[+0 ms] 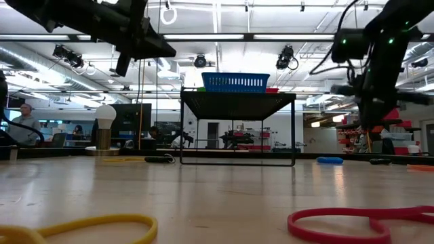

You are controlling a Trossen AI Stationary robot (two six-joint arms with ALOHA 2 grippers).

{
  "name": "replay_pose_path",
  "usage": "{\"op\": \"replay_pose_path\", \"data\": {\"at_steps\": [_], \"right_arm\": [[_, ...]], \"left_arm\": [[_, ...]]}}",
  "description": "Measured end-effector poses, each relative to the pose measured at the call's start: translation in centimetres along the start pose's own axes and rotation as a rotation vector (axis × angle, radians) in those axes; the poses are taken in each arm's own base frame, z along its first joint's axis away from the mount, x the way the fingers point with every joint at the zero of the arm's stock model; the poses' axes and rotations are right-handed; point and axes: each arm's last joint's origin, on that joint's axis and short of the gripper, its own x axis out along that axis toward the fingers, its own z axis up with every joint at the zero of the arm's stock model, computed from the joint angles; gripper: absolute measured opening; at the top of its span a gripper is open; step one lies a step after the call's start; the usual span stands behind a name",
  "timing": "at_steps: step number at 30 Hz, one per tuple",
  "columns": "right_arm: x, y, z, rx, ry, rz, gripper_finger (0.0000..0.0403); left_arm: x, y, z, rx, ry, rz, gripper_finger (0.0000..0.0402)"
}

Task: Pick & Place Office Desk Supplies
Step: Put the black spring keychain into the red bin on the shelf

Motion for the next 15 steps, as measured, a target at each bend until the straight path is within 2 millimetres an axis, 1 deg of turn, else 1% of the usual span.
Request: {"op": "replay_pose_path", "data": {"at_steps": [4, 7, 10, 15], "right_arm": [[1.5, 0.0, 0.9, 0.06, 0.005, -0.044, 0.0087], [2.5, 0.4, 1.2, 0.064, 0.006, -0.075, 0.0109], [3.6, 0.6, 1.3, 0.062, 0.03, -0.141, 0.0115], [5.6, 1.0, 1.0, 0.061, 0.078, -0.235, 0.0112]], "left_arm": [[0.0, 0.0, 0.1, 0.01, -0.005, -0.003, 0.0008], [0.0, 0.0, 0.0, 0.013, -0.005, -0.003, 0.0008], [0.0, -0.1, 0.0, 0.014, -0.003, -0.005, 0.0008], [0.0, -0.1, 0.0, 0.015, -0.003, -0.006, 0.0008]]}}
